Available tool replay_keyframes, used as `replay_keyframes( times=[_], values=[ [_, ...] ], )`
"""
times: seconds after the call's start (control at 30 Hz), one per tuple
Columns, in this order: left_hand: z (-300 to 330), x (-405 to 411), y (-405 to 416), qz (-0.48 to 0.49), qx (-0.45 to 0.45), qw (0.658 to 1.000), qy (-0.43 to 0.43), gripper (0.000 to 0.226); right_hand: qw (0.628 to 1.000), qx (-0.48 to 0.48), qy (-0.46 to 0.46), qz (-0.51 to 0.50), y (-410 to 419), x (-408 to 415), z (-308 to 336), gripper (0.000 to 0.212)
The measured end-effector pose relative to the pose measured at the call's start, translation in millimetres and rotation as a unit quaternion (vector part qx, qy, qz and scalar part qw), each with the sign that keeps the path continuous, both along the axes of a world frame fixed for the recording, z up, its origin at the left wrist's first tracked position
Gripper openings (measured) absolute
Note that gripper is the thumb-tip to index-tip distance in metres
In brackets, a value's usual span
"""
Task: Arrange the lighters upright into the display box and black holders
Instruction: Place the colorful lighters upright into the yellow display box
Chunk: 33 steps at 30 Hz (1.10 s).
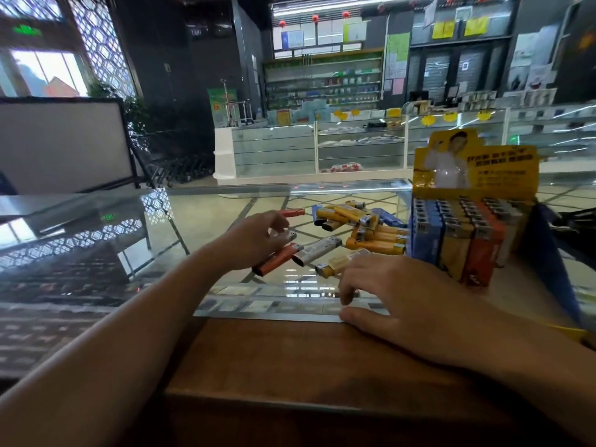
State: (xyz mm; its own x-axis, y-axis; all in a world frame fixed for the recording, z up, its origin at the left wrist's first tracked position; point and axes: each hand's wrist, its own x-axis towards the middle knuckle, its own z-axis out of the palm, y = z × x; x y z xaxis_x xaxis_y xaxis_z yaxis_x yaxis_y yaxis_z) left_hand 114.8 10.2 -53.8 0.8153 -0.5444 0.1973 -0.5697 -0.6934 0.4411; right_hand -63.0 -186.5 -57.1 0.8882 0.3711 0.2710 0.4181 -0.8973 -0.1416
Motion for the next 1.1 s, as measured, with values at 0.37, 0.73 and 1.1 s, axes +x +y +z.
replay_keyframes(
  times=[0.37, 0.73, 1.1],
  values=[
    [10.5, -18.2, -12.7, 0.0, 0.108, 0.994, -0.018, 0.056, 1.0, -0.013, -0.011, 0.018, -1.0, -5.9, 0.7, 0.022],
    [14.8, -37.1, -51.6, -0.015, 0.237, 0.971, 0.037, 0.093, 0.998, 0.017, -0.018, 0.054, -7.4, -12.2, -0.3, 0.043],
    [7.8, -44.3, -58.1, -0.074, 0.174, 0.982, 0.001, 0.069, 0.989, 0.075, -0.104, 0.074, -8.0, -14.7, -0.8, 0.019]
  ],
)
